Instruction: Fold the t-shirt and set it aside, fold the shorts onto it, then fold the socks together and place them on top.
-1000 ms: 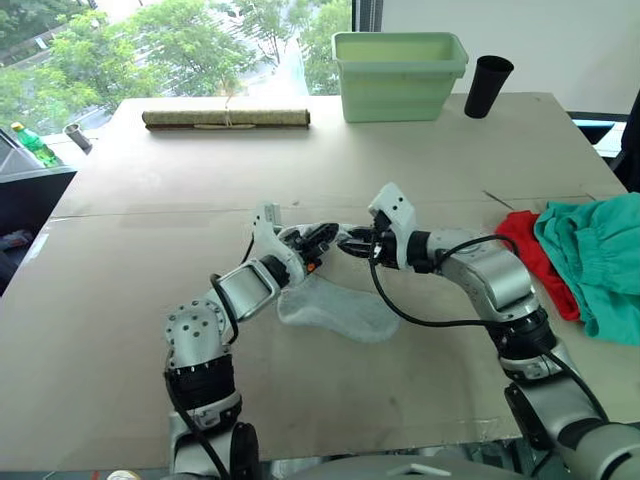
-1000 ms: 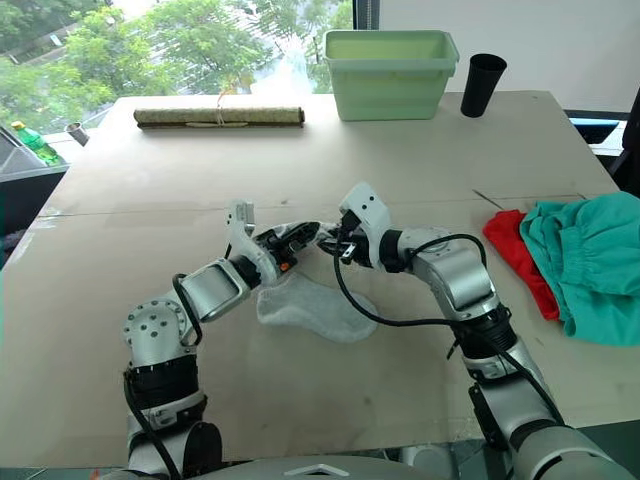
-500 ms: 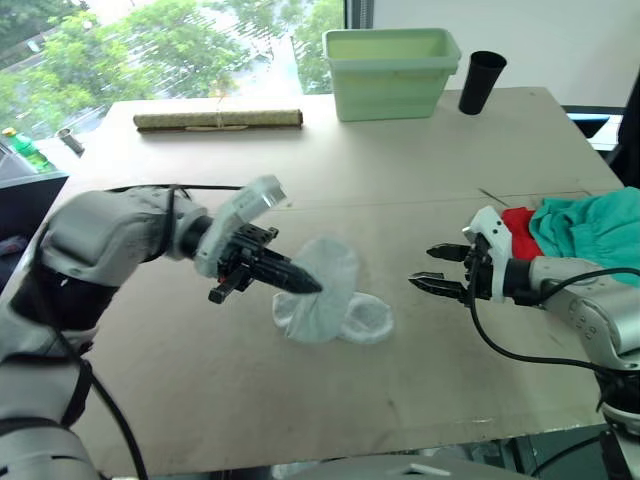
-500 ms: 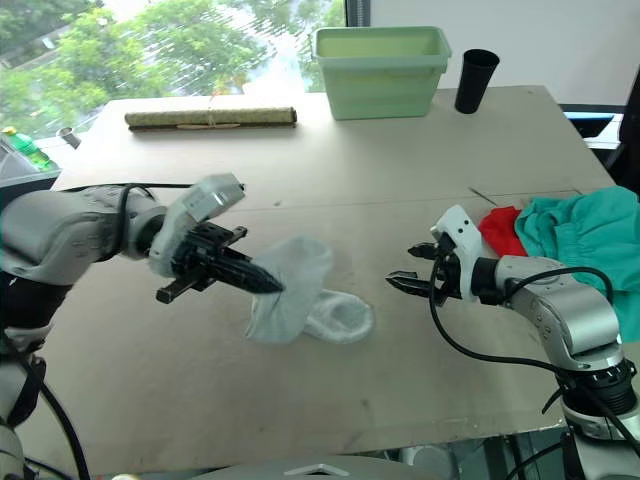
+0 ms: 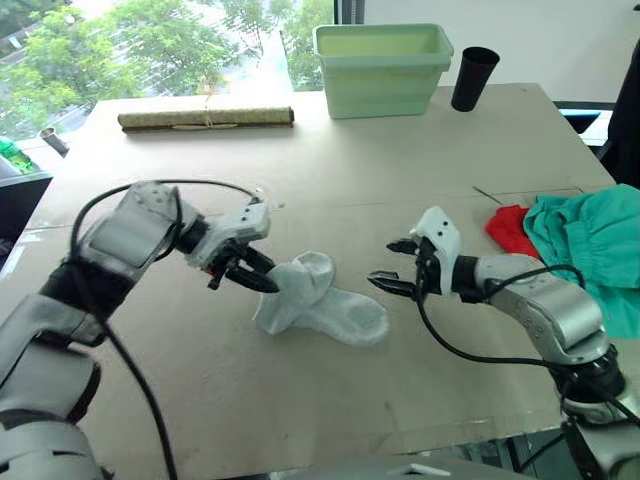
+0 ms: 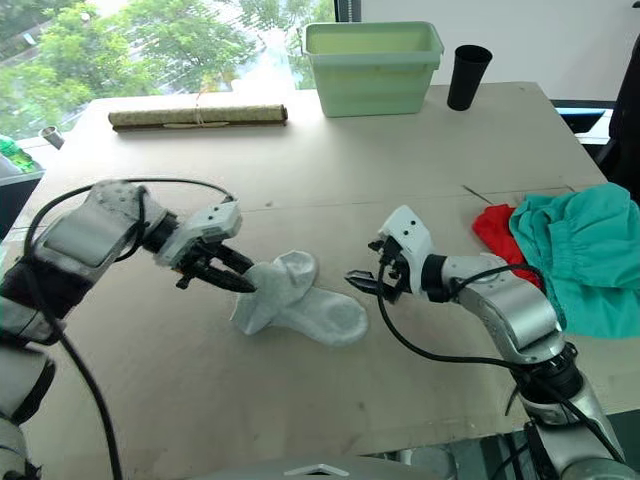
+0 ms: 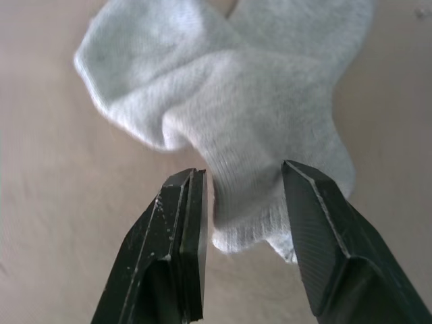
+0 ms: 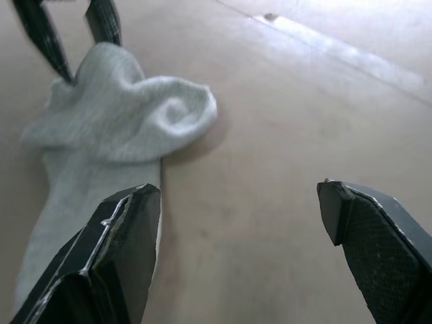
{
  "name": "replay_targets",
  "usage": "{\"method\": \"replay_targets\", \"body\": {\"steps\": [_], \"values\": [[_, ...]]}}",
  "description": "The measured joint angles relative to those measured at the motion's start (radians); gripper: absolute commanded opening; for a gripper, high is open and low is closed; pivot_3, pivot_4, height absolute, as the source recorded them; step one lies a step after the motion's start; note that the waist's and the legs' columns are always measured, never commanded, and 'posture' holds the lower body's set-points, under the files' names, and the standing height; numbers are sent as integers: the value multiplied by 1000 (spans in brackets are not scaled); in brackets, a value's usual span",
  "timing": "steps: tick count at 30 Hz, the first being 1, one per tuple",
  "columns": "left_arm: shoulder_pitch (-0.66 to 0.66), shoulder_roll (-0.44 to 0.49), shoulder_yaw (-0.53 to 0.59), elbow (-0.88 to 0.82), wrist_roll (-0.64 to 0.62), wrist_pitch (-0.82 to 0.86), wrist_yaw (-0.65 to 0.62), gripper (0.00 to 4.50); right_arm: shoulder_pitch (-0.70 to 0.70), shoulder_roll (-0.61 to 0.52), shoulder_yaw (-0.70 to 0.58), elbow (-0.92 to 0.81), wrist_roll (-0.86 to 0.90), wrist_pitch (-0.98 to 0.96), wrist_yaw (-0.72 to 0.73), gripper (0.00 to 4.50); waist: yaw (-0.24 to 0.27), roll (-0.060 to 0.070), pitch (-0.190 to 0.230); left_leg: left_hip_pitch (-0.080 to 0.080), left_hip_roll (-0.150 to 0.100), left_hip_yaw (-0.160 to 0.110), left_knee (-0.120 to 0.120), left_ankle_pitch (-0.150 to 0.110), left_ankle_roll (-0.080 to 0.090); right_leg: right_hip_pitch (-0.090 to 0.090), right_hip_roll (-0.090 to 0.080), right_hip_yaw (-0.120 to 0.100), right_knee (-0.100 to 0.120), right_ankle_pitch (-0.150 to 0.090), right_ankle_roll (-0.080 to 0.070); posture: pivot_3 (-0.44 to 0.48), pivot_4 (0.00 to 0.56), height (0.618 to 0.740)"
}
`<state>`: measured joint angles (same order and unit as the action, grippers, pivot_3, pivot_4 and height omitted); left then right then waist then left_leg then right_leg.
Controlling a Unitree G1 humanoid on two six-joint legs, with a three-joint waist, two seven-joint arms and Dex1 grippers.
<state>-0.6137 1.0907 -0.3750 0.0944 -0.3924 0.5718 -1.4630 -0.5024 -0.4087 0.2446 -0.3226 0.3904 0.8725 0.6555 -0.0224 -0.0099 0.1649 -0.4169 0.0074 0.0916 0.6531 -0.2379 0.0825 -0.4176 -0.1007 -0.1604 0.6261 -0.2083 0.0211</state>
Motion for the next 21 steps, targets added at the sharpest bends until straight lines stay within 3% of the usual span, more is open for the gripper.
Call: {"method": "replay_targets", "body": {"steps": [6, 11, 16, 19, 20, 21], "values": [[395, -74, 429, -334, -129, 140, 327, 1971, -153, 168, 79, 248, -57, -37, -18, 3945, 17, 0, 1, 2, -2, -3, 1, -3, -5, 4, -3, -3, -1, 0, 0, 0, 150, 727], [629, -179, 593, -505, -140, 191, 531, 1971, -209, 254, 129, 364, -72, -10, -10, 3945, 13, 0, 1, 2, -2, -4, 1, -2, -6, 5, -2, -3, 0, 0, 0, 0, 150, 727], [746, -291, 655, -598, -141, 216, 681, 1971, -252, 308, 179, 501, -139, -64, -9, 3945, 12, 1, 1, 3, -2, -5, 0, -1, -9, 4, -2, -5, 0, 0, 0, 0, 150, 727], [769, -352, 662, -619, -143, 230, 755, 2015, -263, 315, 205, 568, -193, -128, -8, 3132, 11, 2, 0, 4, -2, -4, 0, 0, -9, 5, -2, -5, 1, 0, 0, 0, 150, 727], [773, -403, 657, -638, -154, 238, 789, 1449, -264, 311, 212, 578, -216, -156, -5, 2498, 12, 2, 0, 3, -2, -4, 0, 0, -9, 5, -2, -4, 1, 0, 0, 0, 150, 727], [774, -423, 649, -642, -163, 245, 803, 1251, -264, 308, 215, 579, -224, -163, 1, 2179, 12, 1, -1, 3, -2, -5, 0, 0, -9, 5, -2, -4, 1, 0, 0, 0, 150, 727]]}}
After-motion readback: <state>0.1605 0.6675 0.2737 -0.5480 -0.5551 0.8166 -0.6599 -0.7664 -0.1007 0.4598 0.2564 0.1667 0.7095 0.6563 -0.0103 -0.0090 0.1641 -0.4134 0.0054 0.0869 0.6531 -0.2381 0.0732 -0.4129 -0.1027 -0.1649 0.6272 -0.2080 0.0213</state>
